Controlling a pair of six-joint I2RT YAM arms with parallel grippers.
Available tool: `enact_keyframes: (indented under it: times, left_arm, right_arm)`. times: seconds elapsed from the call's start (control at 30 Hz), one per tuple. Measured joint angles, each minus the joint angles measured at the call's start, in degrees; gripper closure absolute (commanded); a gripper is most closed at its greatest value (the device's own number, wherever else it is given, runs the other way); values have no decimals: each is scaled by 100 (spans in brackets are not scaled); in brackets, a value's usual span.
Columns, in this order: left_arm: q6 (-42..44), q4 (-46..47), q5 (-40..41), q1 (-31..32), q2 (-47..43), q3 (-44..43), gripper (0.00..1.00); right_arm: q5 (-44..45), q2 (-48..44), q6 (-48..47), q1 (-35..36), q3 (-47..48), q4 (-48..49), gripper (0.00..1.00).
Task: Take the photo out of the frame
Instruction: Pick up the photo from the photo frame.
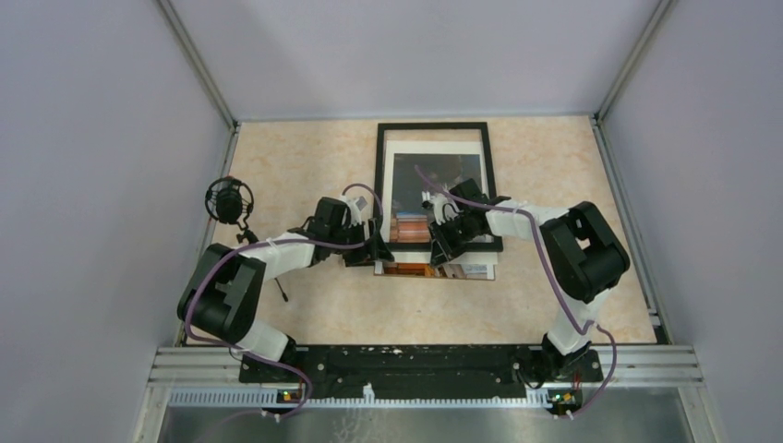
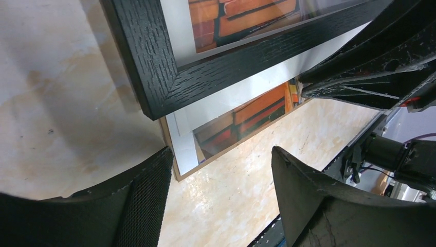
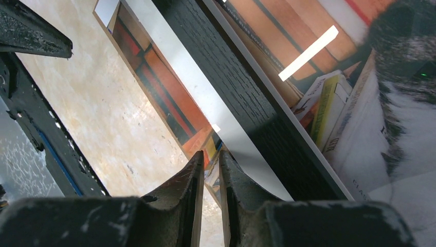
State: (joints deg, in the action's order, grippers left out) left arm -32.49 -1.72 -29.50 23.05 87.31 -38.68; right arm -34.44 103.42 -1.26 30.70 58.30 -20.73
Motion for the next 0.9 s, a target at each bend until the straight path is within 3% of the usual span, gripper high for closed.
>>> enact_keyframes:
  times: [0.9]
  left_arm:
    - [542,-297,-177,42,-699,184,27]
  right_arm:
    - [-52,70,33,2,74,-31,81]
